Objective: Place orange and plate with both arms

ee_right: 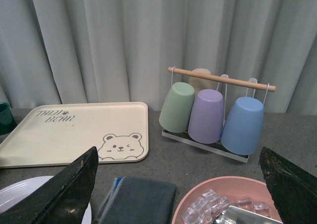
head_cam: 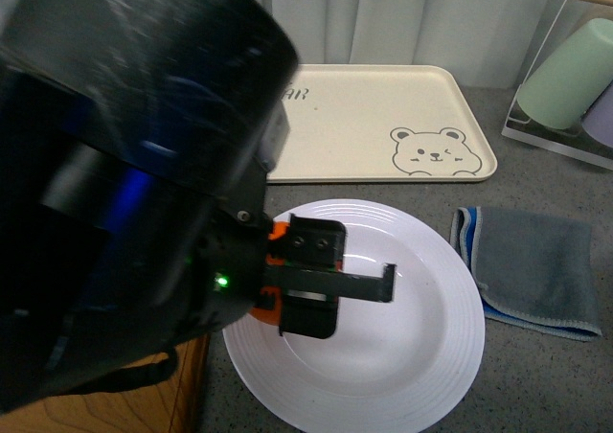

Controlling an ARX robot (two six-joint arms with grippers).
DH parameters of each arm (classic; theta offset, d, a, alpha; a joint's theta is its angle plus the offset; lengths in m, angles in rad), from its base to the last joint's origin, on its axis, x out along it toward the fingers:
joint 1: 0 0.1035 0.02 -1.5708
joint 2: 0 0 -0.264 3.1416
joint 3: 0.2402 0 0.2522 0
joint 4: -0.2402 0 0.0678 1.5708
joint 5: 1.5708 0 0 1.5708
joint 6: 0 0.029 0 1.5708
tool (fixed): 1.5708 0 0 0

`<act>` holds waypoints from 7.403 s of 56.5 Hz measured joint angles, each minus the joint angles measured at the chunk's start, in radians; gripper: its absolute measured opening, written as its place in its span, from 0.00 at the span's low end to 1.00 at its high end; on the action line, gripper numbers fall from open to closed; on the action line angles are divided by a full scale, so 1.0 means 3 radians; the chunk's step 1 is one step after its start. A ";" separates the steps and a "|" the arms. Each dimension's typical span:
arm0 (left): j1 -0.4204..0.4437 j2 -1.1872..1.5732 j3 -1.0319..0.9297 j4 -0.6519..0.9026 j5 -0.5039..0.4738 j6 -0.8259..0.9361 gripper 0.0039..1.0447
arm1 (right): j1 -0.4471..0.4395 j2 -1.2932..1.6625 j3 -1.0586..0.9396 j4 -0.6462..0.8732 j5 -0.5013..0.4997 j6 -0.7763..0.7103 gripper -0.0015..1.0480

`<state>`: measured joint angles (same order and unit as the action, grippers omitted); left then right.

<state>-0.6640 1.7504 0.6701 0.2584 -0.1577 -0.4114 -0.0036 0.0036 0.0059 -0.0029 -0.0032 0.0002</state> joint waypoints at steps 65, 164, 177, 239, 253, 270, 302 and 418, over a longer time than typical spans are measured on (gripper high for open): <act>0.0122 0.0266 0.0126 0.0270 0.0160 -0.0303 0.94 | 0.0000 0.0000 0.0000 0.0000 0.0000 0.0000 0.91; 0.2205 -0.4512 -0.2174 0.0468 0.0518 0.1347 0.03 | 0.0000 0.0000 0.0000 0.0000 0.0004 0.0000 0.91; 0.2205 -0.4868 -0.2174 0.0118 0.0518 0.1347 0.03 | 0.0000 0.0000 0.0000 0.0000 0.0004 0.0000 0.91; 0.2205 -0.5820 -0.2174 -0.0853 0.0525 0.1345 0.10 | 0.0596 0.4732 0.1297 0.0160 -0.1244 0.1821 0.91; 0.2205 -0.5820 -0.2174 -0.0853 0.0525 0.1347 0.56 | 0.0482 0.5533 0.1476 0.0415 -0.1502 0.2026 0.91; 0.2205 -0.5820 -0.2174 -0.0853 0.0525 0.1353 0.93 | 0.0589 0.6341 0.1822 0.0996 -0.1803 0.2578 0.85; 0.2205 -0.5821 -0.2174 -0.0853 0.0525 0.1354 0.94 | 0.0554 0.6528 0.2169 0.0444 -0.2003 0.2614 0.10; 0.2205 -0.5821 -0.2174 -0.0853 0.0532 0.1356 0.94 | 0.0599 0.6072 0.2541 0.2349 -0.0022 0.0776 0.75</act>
<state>-0.0025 0.0040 0.0177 0.0025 0.0017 -0.0048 0.1761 1.8252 0.7681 0.7017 -0.0097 0.2329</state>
